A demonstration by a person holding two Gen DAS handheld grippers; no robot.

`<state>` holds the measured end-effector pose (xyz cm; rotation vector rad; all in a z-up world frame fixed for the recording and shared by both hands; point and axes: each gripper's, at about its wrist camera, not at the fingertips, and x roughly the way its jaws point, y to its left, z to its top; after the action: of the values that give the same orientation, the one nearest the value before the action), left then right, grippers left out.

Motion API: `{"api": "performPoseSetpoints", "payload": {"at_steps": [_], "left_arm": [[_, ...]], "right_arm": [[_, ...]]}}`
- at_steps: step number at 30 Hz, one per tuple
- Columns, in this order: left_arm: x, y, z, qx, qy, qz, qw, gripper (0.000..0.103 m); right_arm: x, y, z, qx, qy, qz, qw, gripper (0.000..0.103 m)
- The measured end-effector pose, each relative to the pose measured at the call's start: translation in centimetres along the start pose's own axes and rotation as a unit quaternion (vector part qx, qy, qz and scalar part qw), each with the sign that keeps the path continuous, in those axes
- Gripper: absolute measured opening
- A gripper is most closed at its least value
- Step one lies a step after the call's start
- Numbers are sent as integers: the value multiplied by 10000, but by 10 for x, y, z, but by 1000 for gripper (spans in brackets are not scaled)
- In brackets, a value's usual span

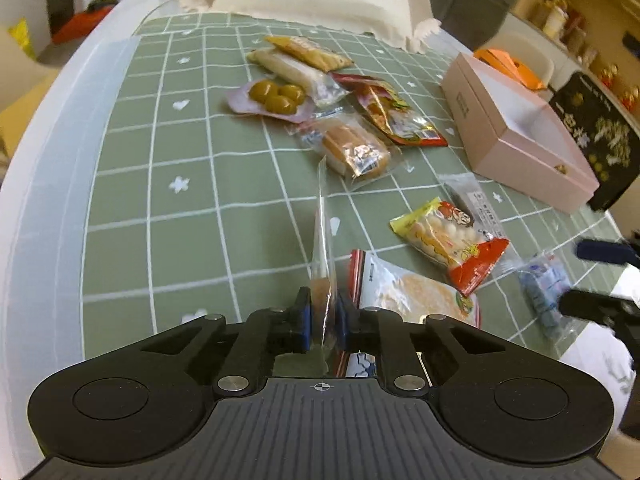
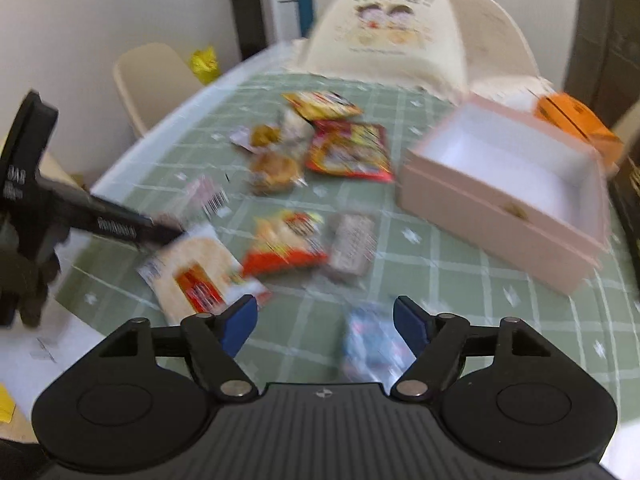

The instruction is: Organize snacks

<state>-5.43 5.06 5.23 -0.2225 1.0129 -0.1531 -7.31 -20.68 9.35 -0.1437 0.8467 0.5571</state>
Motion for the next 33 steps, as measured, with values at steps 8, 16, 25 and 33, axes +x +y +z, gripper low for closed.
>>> {"api": "performPoseSetpoints", "payload": {"at_steps": [8, 16, 25, 33], "left_arm": [[-11, 4, -2, -180, -195, -46, 9996, 16], [-48, -38, 9, 63, -456, -567, 9973, 16], [-31, -162, 76, 987, -457, -1577, 9815, 16], [75, -201, 188, 396, -722, -2640, 9610, 21]], "right_arm": [[90, 29, 53, -90, 486, 274, 9984, 77], [61, 13, 44, -17, 594, 68, 9982, 51], [-33, -58, 2, 643, 48, -757, 9950, 51], [-64, -101, -16, 1377, -219, -1324, 9813, 51]]}}
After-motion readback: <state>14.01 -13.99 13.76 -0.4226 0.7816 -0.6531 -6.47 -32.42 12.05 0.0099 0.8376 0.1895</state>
